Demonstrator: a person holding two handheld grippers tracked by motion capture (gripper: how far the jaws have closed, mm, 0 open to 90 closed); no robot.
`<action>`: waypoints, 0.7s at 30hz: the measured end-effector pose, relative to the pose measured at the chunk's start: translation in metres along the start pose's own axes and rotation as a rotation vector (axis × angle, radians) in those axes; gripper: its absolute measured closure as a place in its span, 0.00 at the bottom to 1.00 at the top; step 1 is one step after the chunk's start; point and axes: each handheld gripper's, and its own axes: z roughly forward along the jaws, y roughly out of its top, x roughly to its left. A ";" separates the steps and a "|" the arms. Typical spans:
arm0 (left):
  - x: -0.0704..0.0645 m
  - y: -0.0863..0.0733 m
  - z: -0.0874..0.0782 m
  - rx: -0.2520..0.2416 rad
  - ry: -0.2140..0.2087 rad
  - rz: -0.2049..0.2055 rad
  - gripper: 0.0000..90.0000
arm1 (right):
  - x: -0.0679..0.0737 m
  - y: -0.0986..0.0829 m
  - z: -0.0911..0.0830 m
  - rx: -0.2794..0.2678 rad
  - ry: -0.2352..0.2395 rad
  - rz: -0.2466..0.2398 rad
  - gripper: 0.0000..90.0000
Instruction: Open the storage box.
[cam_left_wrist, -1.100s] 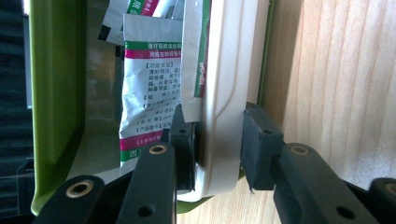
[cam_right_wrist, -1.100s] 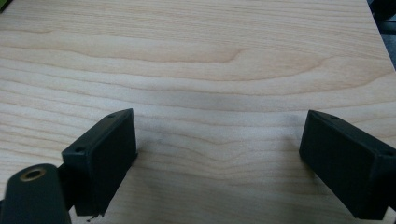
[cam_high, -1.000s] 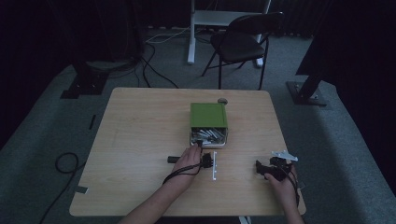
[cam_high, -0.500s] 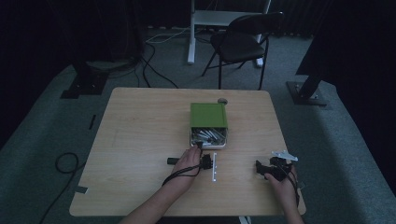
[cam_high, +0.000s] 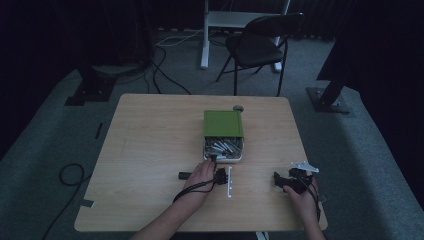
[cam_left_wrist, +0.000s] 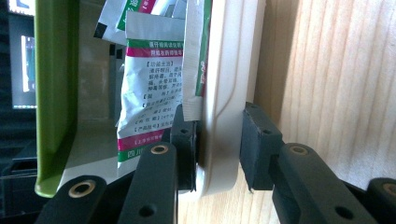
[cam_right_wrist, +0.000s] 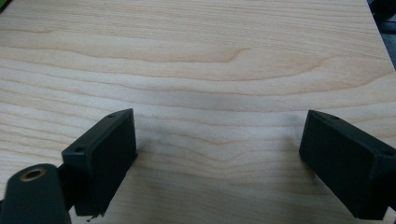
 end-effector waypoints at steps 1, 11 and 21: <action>-0.001 0.001 -0.002 -0.003 0.002 0.000 0.78 | 0.000 0.000 0.000 0.000 0.000 0.000 0.12; -0.005 0.000 -0.012 -0.007 -0.002 -0.003 0.78 | 0.000 0.000 0.000 0.000 0.000 0.000 0.12; -0.012 -0.001 -0.024 -0.017 0.004 0.001 0.78 | 0.000 0.000 0.000 0.000 0.000 0.000 0.12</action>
